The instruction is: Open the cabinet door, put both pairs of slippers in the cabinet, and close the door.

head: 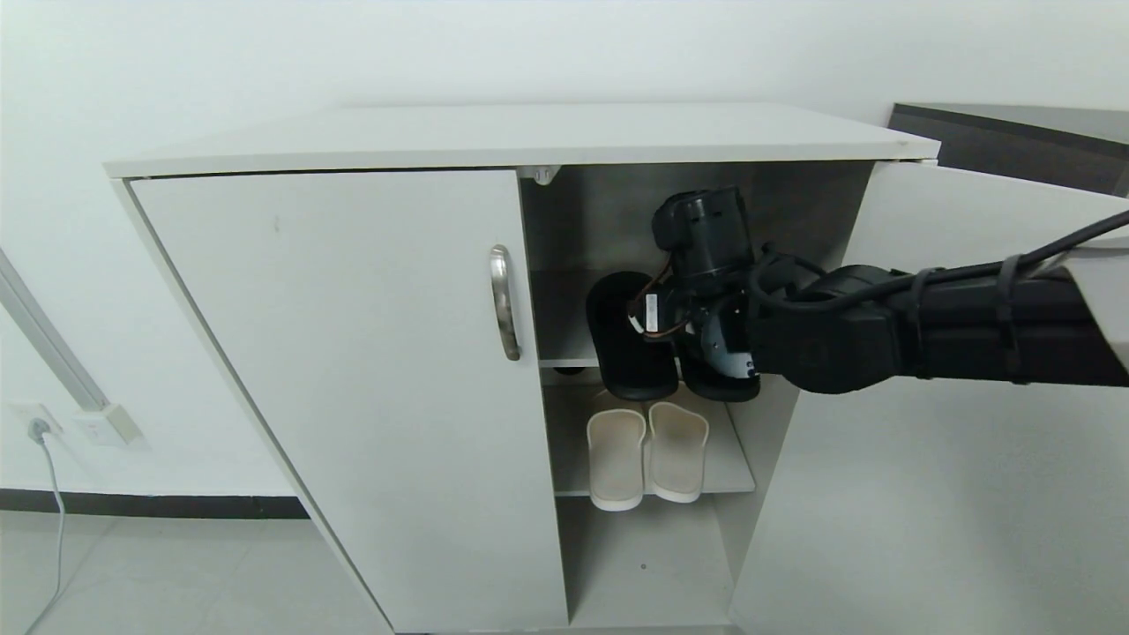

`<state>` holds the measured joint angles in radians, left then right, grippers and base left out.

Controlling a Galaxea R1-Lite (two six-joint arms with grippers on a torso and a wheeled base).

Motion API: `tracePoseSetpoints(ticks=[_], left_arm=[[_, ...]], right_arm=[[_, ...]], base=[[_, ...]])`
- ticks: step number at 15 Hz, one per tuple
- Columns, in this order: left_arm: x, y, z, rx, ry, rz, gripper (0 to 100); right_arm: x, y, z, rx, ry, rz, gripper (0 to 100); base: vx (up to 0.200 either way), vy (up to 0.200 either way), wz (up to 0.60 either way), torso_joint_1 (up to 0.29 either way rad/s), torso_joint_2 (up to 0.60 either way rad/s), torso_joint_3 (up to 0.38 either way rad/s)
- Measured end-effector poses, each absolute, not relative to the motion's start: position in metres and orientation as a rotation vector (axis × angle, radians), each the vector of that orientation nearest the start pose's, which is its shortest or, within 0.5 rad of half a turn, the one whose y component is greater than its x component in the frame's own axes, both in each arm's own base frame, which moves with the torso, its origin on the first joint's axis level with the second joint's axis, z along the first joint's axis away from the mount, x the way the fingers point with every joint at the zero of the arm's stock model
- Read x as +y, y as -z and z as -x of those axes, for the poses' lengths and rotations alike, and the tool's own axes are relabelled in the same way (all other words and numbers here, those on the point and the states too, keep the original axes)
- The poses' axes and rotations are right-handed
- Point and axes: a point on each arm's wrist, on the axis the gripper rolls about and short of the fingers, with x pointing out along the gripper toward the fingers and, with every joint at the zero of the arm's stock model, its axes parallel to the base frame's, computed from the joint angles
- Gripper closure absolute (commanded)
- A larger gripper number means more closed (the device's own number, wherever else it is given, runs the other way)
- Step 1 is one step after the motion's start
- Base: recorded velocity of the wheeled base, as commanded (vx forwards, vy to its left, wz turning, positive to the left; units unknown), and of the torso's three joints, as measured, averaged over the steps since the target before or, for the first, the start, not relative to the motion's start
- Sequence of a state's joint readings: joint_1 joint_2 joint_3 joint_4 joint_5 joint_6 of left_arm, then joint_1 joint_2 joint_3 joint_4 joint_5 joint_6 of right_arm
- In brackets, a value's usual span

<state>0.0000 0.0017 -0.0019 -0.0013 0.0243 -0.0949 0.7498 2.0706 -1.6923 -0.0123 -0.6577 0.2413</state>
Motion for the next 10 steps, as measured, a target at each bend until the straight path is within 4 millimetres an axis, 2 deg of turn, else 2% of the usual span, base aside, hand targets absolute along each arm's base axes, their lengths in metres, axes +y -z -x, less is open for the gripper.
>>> tracePoseSetpoints(ticks=[2, 6, 7, 10], left_arm=[[0.001, -0.076, 0.023, -0.003, -0.024, 0.094, 100], [0.001, -0.076, 0.023, -0.003, -0.023, 0.094, 100], [0.001, -0.076, 0.023, -0.003, -0.023, 0.093, 100], [0.001, -0.076, 0.023, -0.003, -0.023, 0.093, 100]], right_arm=[[0.275, -0.235, -0.299, 0.285, -0.085, -0.005, 0], [0.260, -0.235, -0.242, 0.258, -0.175, -0.021, 0], [0.255, -0.235, -0.231, 0.249, -0.193, -0.029, 100], [0.245, -0.234, -0.211, 0.226, -0.235, -0.052, 100]], base=[[0.000, 0.000, 0.00, 0.000, 0.00, 0.000], [0.000, 0.000, 0.00, 0.000, 0.00, 0.000], [0.000, 0.000, 0.00, 0.000, 0.00, 0.000], [0.000, 0.000, 0.00, 0.000, 0.00, 0.000]])
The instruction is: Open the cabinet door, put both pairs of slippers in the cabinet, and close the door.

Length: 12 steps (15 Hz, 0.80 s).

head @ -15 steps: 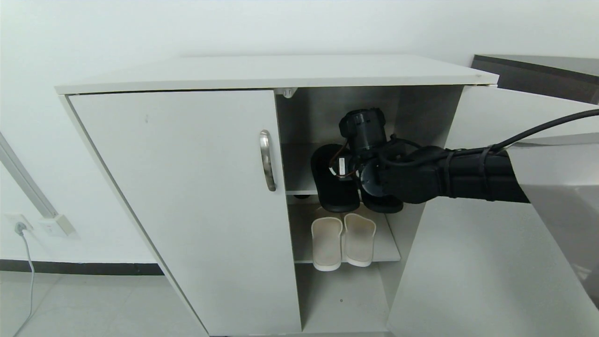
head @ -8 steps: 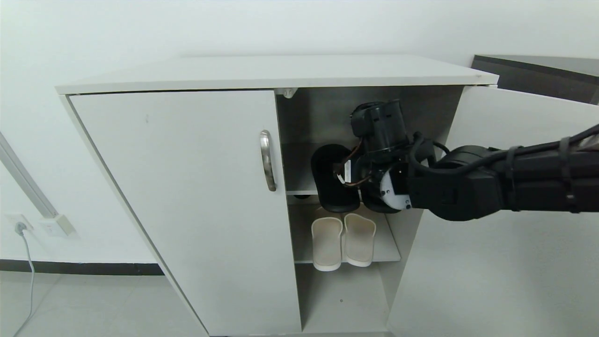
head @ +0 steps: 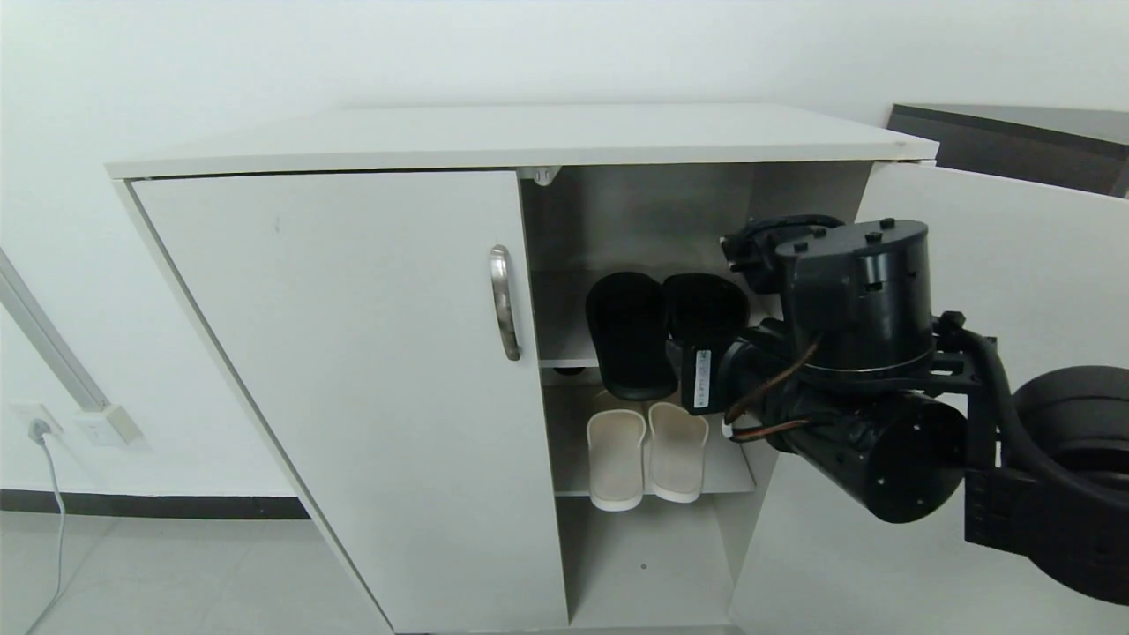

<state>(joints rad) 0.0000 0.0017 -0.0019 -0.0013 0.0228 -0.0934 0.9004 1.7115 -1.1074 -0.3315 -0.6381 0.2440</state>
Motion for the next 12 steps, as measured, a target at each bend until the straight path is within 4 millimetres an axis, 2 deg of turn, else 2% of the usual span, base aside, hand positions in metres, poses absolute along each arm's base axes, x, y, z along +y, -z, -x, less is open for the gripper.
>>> tracePoseSetpoints(ticks=[6, 9, 12], left_arm=[[0.001, -0.076, 0.023, -0.002, -0.023, 0.091, 100], [0.000, -0.076, 0.023, -0.002, -0.022, 0.090, 100], [0.000, -0.076, 0.023, -0.001, -0.022, 0.090, 100]], right_arm=[[0.247, -0.208, -0.188, 0.259, -0.362, -0.028, 100], [0.249, -0.200, -0.183, 0.263, -0.382, -0.011, 100], [0.252, -0.194, -0.184, 0.278, -0.383, 0.004, 100]], base=[[0.000, 0.000, 0.00, 0.000, 0.00, 0.000], [0.000, 0.000, 0.00, 0.000, 0.00, 0.000], [-0.200, 0.000, 0.00, 0.007, 0.01, 0.001]])
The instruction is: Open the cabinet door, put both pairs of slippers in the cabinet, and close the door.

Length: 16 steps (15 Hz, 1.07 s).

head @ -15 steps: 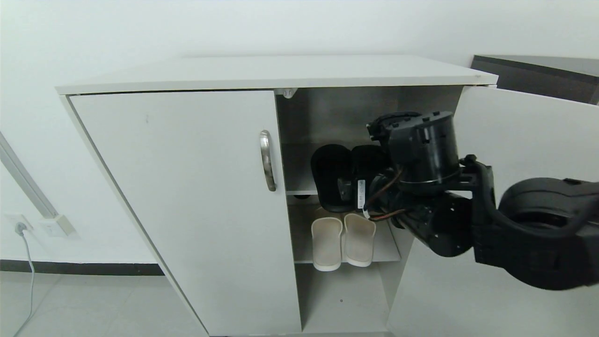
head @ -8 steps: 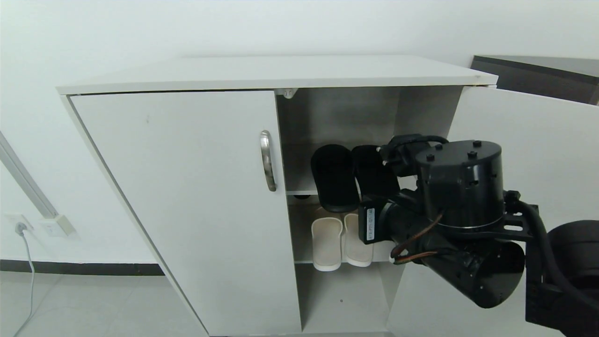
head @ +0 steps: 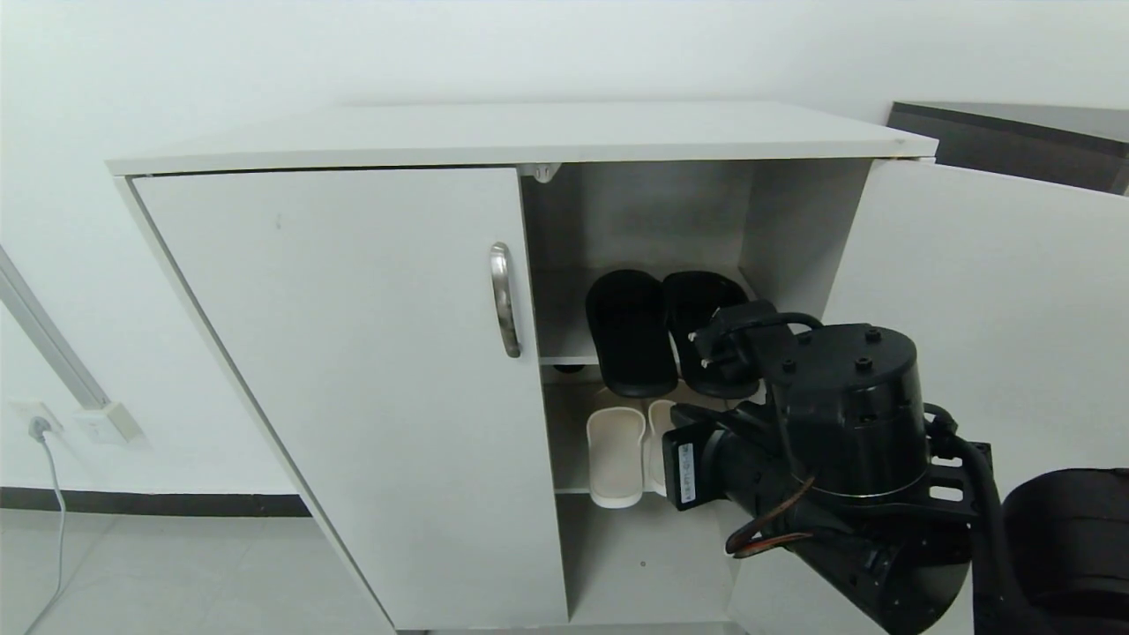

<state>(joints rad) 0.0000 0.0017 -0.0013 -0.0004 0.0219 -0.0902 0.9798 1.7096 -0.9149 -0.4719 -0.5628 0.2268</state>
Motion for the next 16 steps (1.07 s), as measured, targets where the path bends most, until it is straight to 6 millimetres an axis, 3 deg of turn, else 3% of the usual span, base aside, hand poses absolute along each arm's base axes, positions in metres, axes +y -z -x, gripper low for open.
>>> tracePoseSetpoints(ticks=[10, 16], left_arm=[[0.000, -0.076, 0.023, -0.002, -0.022, 0.091, 100], [0.001, -0.076, 0.023, -0.002, -0.023, 0.090, 100]], right_arm=[[0.252, -0.183, -0.183, 0.300, -0.401, 0.022, 100], [0.250, -0.176, -0.182, 0.314, -0.399, 0.058, 100]], base=[[-0.200, 0.000, 0.00, 0.002, 0.00, 0.003], [0.000, 0.000, 0.00, 0.000, 0.00, 0.000]])
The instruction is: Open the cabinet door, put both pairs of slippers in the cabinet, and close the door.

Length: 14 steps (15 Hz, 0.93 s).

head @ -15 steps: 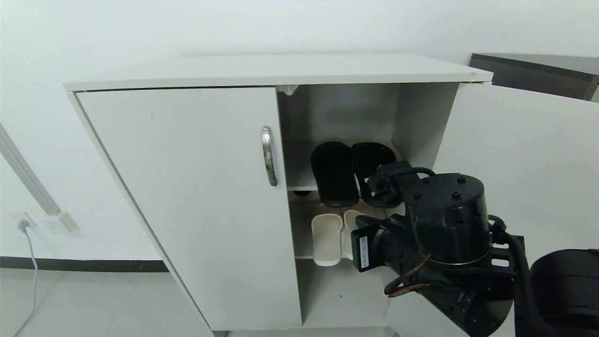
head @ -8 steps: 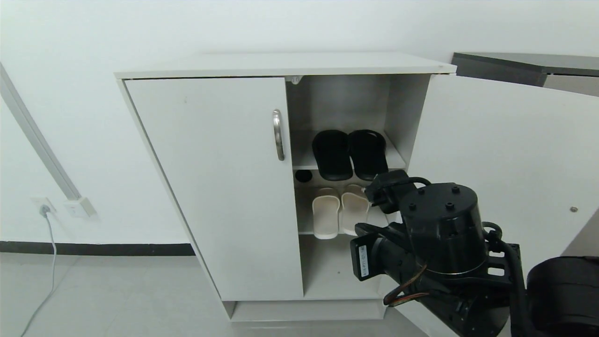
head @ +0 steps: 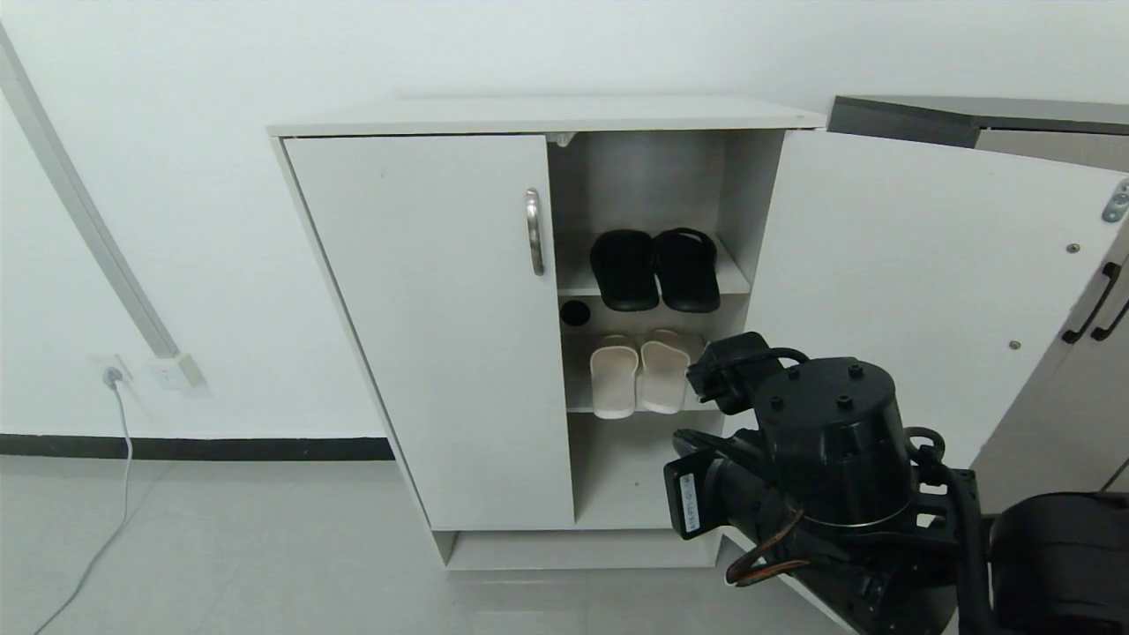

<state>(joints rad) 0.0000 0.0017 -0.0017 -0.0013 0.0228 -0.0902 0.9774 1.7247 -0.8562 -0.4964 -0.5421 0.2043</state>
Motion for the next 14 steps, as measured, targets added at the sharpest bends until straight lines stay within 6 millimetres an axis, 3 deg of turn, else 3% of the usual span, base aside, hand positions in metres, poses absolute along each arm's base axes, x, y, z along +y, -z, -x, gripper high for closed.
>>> tracePoseSetpoints(ticks=[7, 11, 14], left_arm=[[0.0005, -0.0762, 0.0228, -0.003, -0.023, 0.092, 100], [0.0005, -0.0755, 0.0227, 0.002, -0.022, 0.091, 100], [0.0005, -0.0764, 0.0229, -0.004, -0.023, 0.090, 100]], right_arm=[[0.2492, -0.1734, -0.1814, 0.320, -0.401, 0.065, 100], [0.2493, -0.1731, -0.1810, 0.321, -0.403, 0.066, 100], [0.2497, -0.1731, -0.1809, 0.320, -0.404, 0.066, 100]], base=[[0.000, 0.000, 0.00, 0.000, 0.00, 0.000], [0.000, 0.000, 0.00, 0.007, -0.18, -0.287], [0.000, 0.000, 0.00, 0.041, -0.53, -0.369]])
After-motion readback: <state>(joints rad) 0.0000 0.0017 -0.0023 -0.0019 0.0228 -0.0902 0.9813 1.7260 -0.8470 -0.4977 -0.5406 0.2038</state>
